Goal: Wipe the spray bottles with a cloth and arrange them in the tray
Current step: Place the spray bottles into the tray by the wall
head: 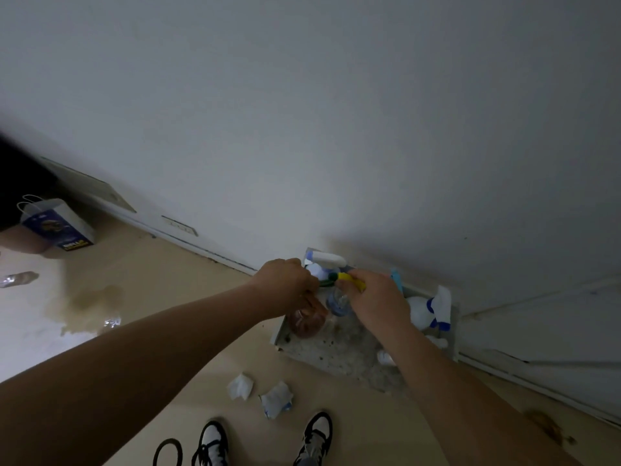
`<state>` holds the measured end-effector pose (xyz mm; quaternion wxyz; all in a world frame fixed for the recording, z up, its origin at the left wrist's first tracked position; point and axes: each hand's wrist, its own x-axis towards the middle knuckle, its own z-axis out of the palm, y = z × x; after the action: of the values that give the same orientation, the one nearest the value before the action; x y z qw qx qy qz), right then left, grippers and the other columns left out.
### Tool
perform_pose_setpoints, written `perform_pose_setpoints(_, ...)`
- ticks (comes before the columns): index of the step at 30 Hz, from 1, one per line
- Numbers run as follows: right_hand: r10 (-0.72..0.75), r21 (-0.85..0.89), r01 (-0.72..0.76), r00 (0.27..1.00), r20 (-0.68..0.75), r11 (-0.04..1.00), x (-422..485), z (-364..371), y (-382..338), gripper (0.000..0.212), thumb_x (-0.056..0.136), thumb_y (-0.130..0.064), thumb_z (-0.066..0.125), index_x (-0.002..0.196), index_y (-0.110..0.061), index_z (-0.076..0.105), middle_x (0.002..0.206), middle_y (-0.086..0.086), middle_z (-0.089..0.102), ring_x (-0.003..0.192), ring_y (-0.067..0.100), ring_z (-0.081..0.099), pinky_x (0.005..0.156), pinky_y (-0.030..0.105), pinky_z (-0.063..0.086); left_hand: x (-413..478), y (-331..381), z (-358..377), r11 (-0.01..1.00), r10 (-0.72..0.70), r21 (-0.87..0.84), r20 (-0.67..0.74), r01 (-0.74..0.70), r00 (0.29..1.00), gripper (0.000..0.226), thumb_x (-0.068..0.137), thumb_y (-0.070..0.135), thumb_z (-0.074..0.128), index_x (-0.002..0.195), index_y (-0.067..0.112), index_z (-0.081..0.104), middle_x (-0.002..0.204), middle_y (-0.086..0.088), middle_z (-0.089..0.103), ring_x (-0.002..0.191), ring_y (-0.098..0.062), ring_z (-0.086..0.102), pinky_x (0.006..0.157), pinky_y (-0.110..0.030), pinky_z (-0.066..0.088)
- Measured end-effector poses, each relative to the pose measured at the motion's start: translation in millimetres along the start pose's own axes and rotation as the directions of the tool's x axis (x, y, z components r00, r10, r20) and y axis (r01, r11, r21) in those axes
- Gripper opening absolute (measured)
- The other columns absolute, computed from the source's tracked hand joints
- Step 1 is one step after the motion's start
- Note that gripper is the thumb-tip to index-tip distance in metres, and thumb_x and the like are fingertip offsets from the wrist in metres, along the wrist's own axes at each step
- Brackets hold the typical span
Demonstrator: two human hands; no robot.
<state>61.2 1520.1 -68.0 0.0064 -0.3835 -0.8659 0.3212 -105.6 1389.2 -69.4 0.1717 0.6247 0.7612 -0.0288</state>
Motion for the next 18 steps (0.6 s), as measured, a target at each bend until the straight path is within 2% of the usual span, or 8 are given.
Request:
perform_pose_setpoints(2, 0.001, -0.033, -0.001, 1.000, 0.006, 0.999, 1, 2, 1, 0.038, 0.100, -0.058, 0.046, 0.105, -0.030, 0.071, 0.084, -0.006, 0.066, 0.086, 0.018, 0.061, 0.078, 0.040, 0.053, -1, 1, 0, 0.989, -0.075, -0.120, 0.089, 0.086, 0.993, 0.032, 0.096, 0.042, 0.063, 0.125, 0.030, 0.065, 0.109, -0.006, 0.068, 0.105, -0.028, 0.063, 0.081, -0.034, 0.050)
perform_pose_setpoints(4, -0.006, -0.092, 0.005, 1.000, -0.009, 0.996, 1, 5, 1, 0.037, 0.100, -0.060, 0.044, 0.107, -0.033, 0.069, 0.092, -0.004, 0.064, 0.093, 0.022, 0.061, 0.078, 0.039, 0.053, -2, 4, 1, 0.975, -0.104, -0.180, 0.149, 0.130, 0.983, 0.032, 0.097, 0.040, 0.063, 0.126, 0.029, 0.067, 0.112, -0.007, 0.070, 0.106, -0.029, 0.065, 0.090, -0.040, 0.055)
perform_pose_setpoints(6, 0.003, -0.168, -0.006, 1.000, -0.019, 0.986, 0, 6, 1, 0.036, 0.100, -0.060, 0.046, 0.114, -0.035, 0.067, 0.106, 0.001, 0.054, 0.100, 0.023, 0.056, 0.078, 0.037, 0.051, -4, 7, 6, 0.967, -0.117, -0.208, 0.148, 0.147, 0.982, 0.025, 0.098, 0.039, 0.061, 0.117, 0.029, 0.073, 0.109, -0.005, 0.072, 0.103, -0.029, 0.066, 0.090, -0.040, 0.055)
perform_pose_setpoints(8, -0.028, -0.237, 0.022, 0.999, -0.023, 0.971, -1, 4, 2, 0.035, 0.098, -0.056, 0.052, 0.119, -0.032, 0.066, 0.110, 0.002, 0.048, 0.102, 0.022, 0.051, 0.078, 0.036, 0.049, -9, 10, 11, 0.957, -0.137, -0.240, 0.124, 0.163, 0.983, 0.025, 0.099, 0.042, 0.060, 0.116, 0.031, 0.075, 0.111, -0.003, 0.072, 0.102, -0.028, 0.067, 0.090, -0.039, 0.055)
perform_pose_setpoints(11, -0.129, -0.305, 0.114, 0.991, -0.030, 0.946, -1, 3, 5, 0.027, 0.097, -0.045, 0.059, 0.115, -0.026, 0.066, 0.108, 0.000, 0.059, 0.105, 0.022, 0.054, 0.082, 0.037, 0.048, -15, 11, 18, 0.924, -0.191, -0.321, 0.081, 0.207, 0.978, 0.026, 0.097, 0.037, 0.060, 0.120, 0.036, 0.073, 0.114, 0.000, 0.071, 0.103, -0.026, 0.067, 0.089, -0.039, 0.056)
perform_pose_setpoints(14, -0.104, -0.189, 0.098, 0.994, -0.024, 0.977, 4, 5, -1, 0.022, 0.100, -0.035, 0.055, 0.109, -0.021, 0.069, 0.101, 0.003, 0.070, 0.098, 0.024, 0.064, 0.086, 0.039, 0.051, -20, 11, 14, 0.893, -0.220, -0.389, 0.057, 0.225, 0.974, 0.028, 0.094, 0.033, 0.057, 0.117, 0.034, 0.074, 0.114, 0.002, 0.072, 0.105, -0.025, 0.066, 0.088, -0.039, 0.055)
perform_pose_setpoints(18, -0.068, -0.130, 0.068, 0.998, 0.005, 0.989, 6, 8, 2, 0.022, 0.101, -0.027, 0.054, 0.114, -0.021, 0.071, 0.102, 0.007, 0.071, 0.098, 0.029, 0.064, 0.087, 0.041, 0.051, -25, 7, 9, 0.858, -0.252, -0.454, 0.031, 0.238, 0.967, 0.026, 0.096, 0.033, 0.061, 0.117, 0.032, 0.076, 0.115, 0.004, 0.074, 0.106, -0.021, 0.067, 0.091, -0.033, 0.055)
